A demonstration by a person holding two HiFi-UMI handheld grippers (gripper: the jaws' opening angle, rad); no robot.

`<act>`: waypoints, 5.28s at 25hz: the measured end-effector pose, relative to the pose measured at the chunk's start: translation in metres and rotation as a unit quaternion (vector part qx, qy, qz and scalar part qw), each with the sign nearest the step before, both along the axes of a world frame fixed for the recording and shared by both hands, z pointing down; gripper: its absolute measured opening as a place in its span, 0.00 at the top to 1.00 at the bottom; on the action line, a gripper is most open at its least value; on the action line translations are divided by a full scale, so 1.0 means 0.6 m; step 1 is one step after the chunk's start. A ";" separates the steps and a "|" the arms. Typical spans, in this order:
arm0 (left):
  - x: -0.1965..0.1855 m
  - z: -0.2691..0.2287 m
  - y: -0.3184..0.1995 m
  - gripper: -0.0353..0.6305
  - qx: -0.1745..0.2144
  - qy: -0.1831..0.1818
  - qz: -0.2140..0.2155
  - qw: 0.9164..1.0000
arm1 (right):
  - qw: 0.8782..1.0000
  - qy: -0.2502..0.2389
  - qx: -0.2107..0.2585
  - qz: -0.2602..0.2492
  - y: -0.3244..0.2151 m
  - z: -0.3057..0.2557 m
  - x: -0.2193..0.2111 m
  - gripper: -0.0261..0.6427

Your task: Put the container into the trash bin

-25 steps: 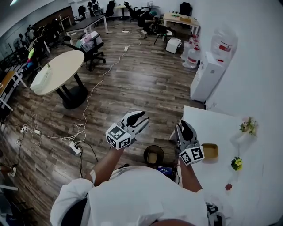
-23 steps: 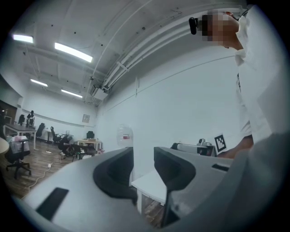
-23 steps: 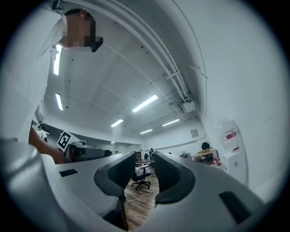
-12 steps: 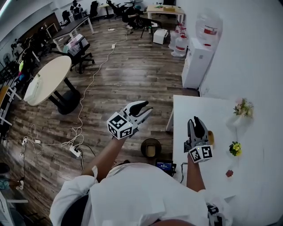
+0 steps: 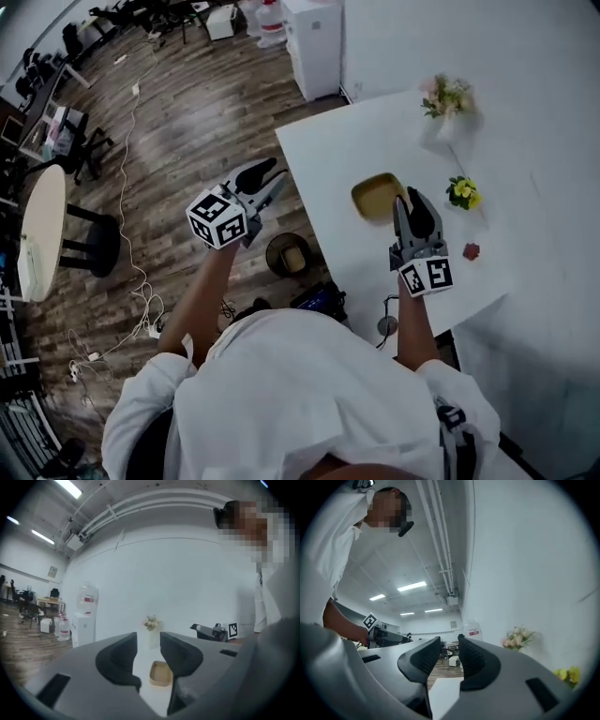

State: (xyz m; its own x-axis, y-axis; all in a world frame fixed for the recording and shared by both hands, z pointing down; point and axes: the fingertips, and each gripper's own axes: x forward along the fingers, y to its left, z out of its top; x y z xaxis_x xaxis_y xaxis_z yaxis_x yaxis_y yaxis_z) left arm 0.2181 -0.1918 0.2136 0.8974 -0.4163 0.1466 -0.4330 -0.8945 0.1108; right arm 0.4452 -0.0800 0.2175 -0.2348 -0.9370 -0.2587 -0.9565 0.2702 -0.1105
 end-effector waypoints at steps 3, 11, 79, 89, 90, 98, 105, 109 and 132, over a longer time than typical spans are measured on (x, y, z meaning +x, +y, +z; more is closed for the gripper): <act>0.065 0.041 -0.019 0.72 -0.054 -0.016 0.030 0.998 | 0.999 -0.010 -0.021 0.047 0.041 0.015 0.062 0.75; 0.200 0.226 -0.056 0.71 -0.334 0.065 0.001 0.940 | 0.989 -0.043 -0.065 0.125 0.114 0.097 0.182 0.75; -0.716 0.159 0.126 0.91 -0.243 0.388 -0.384 0.802 | 0.957 0.040 -0.020 -0.285 -0.142 0.091 -0.588 0.78; -0.683 0.416 0.040 0.91 -0.344 0.358 -0.386 0.778 | 0.957 0.073 -0.133 -0.248 -0.202 0.357 -0.593 0.78; -0.676 0.453 0.029 0.91 -0.356 0.352 -0.387 0.775 | 0.955 0.076 -0.148 -0.246 -0.213 0.396 -0.593 0.78; -0.582 0.807 0.037 0.91 -0.457 0.297 -0.366 0.754 | 0.940 0.069 -0.239 -0.232 -0.204 0.731 -0.590 0.78; -0.544 1.021 0.054 0.91 -0.506 0.267 -0.344 0.745 | 0.935 0.086 -0.273 -0.211 -0.185 0.927 -0.601 0.78; -0.489 1.113 0.061 0.91 -0.530 0.243 -0.318 0.748 | 0.933 0.094 -0.294 -0.183 -0.164 0.999 -0.570 0.78; -0.383 1.433 0.102 0.90 -0.630 0.088 -0.301 0.710 | 0.931 0.043 -0.347 -0.105 -0.084 1.154 -0.469 0.78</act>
